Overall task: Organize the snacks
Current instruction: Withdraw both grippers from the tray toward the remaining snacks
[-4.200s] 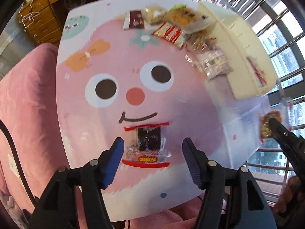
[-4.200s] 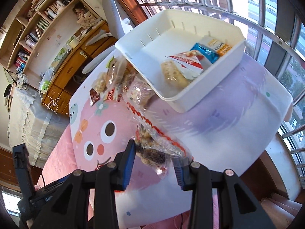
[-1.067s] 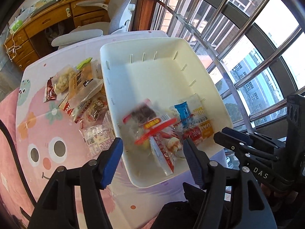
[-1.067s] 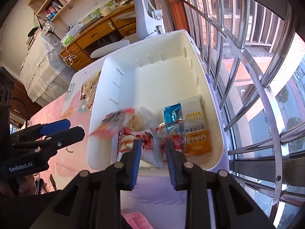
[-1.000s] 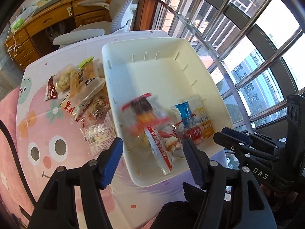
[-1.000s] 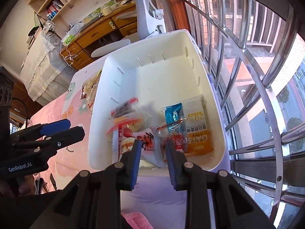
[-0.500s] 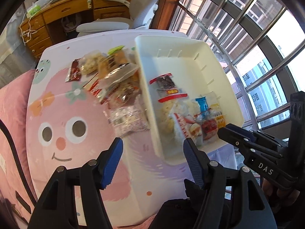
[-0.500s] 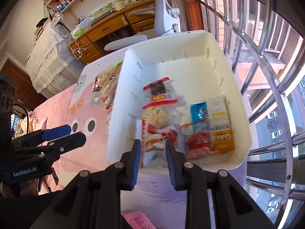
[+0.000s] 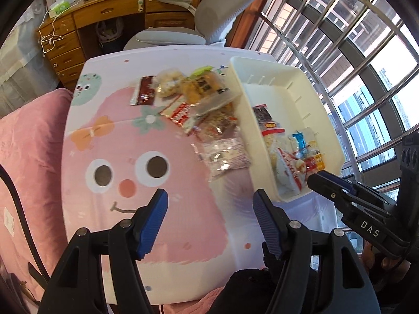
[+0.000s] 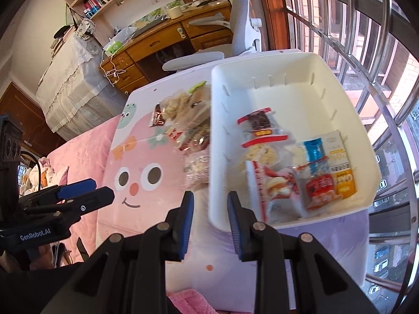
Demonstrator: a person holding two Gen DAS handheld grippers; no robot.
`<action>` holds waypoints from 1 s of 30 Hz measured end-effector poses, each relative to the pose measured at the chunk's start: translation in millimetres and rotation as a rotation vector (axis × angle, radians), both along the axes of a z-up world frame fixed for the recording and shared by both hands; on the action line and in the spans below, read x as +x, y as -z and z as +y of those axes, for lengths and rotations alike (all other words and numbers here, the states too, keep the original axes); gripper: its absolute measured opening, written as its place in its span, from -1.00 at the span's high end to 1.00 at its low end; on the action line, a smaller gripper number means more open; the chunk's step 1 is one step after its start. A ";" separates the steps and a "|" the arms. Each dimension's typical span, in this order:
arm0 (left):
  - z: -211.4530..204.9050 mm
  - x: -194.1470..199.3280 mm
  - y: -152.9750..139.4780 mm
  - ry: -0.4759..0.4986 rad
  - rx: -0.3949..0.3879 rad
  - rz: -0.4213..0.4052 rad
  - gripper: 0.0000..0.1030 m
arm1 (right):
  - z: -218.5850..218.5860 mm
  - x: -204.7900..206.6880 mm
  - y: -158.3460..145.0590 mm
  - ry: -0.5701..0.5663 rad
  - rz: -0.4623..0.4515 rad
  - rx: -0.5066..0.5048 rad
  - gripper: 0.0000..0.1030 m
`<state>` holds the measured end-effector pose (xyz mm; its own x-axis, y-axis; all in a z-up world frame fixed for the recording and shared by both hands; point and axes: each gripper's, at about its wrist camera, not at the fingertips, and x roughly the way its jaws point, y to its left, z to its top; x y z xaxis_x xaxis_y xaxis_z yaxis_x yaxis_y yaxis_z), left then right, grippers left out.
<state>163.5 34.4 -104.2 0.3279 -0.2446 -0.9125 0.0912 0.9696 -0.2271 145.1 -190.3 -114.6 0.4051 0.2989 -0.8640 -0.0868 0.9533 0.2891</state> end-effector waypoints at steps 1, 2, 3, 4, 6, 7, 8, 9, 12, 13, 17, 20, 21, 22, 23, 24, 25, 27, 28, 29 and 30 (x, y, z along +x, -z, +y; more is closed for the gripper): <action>6.9 -1.0 -1.3 0.001 0.000 -0.003 -0.31 | 5.3 -1.5 -0.2 0.005 -0.001 0.000 0.48; 14.5 -1.7 -2.3 0.003 0.000 -0.007 -0.31 | 12.3 -3.4 -0.4 0.011 0.000 -0.001 0.48; 21.0 -2.3 -3.5 0.007 0.000 -0.010 -0.32 | 18.4 -5.8 0.0 0.019 0.000 -0.002 0.48; 25.1 -2.5 -3.9 0.009 0.001 -0.011 -0.32 | 22.2 -7.0 0.2 0.024 0.001 -0.001 0.48; 37.8 -3.5 -4.9 0.020 0.006 -0.016 -0.34 | 32.1 -10.4 1.7 0.041 0.004 0.000 0.48; 42.2 -3.8 -4.8 0.025 0.008 -0.018 -0.35 | 36.4 -12.6 2.8 0.051 0.006 0.002 0.48; 48.3 -3.8 -4.9 0.032 0.010 -0.020 -0.37 | 41.1 -14.9 4.4 0.065 0.010 0.002 0.48; 53.8 -3.7 -4.6 0.039 0.014 -0.020 -0.40 | 44.9 -16.9 6.0 0.082 0.011 0.000 0.48; 67.3 -1.2 -3.4 0.053 0.022 -0.014 -0.42 | 55.1 -22.8 10.2 0.135 0.020 0.004 0.48; 72.4 0.4 -2.5 0.058 0.023 -0.009 -0.42 | 58.7 -24.4 12.5 0.161 0.027 0.009 0.48; 89.2 8.1 -0.9 0.081 0.021 0.000 -0.42 | 68.5 -29.3 19.2 0.244 0.050 0.030 0.48; 98.5 17.3 -2.1 0.095 0.027 -0.005 -0.44 | 71.7 -32.0 24.8 0.316 0.064 0.056 0.48; 100.8 20.3 -2.5 0.096 0.026 -0.008 -0.45 | 72.6 -32.5 26.5 0.342 0.070 0.063 0.48; 103.6 23.6 -3.0 0.099 0.024 -0.011 -0.46 | 72.9 -32.6 28.5 0.369 0.076 0.071 0.48; 105.9 28.2 -3.3 0.102 0.026 -0.015 -0.46 | 73.4 -32.1 29.8 0.386 0.080 0.078 0.48; 107.1 32.2 -3.8 0.104 0.030 -0.018 -0.47 | 73.2 -31.4 31.7 0.405 0.084 0.087 0.48; 108.2 36.0 -3.8 0.106 0.036 -0.021 -0.47 | 73.5 -30.4 33.5 0.425 0.089 0.096 0.48; 109.2 45.3 -4.3 0.110 0.046 -0.026 -0.47 | 73.4 -28.3 38.0 0.467 0.101 0.115 0.47; 109.3 51.3 -4.6 0.113 0.052 -0.031 -0.47 | 73.5 -27.0 39.5 0.482 0.105 0.121 0.45; 108.9 56.3 -4.7 0.118 0.056 -0.034 -0.47 | 73.9 -25.2 41.6 0.500 0.107 0.130 0.42; 108.1 61.4 -4.7 0.125 0.060 -0.038 -0.47 | 74.2 -23.4 43.5 0.515 0.108 0.137 0.40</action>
<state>224.9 142.5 -99.5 0.3326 -0.2308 -0.9144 0.2192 0.9619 -0.1631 121.7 -116.2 -158.1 0.4397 0.1982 -0.8760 0.4184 0.8178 0.3951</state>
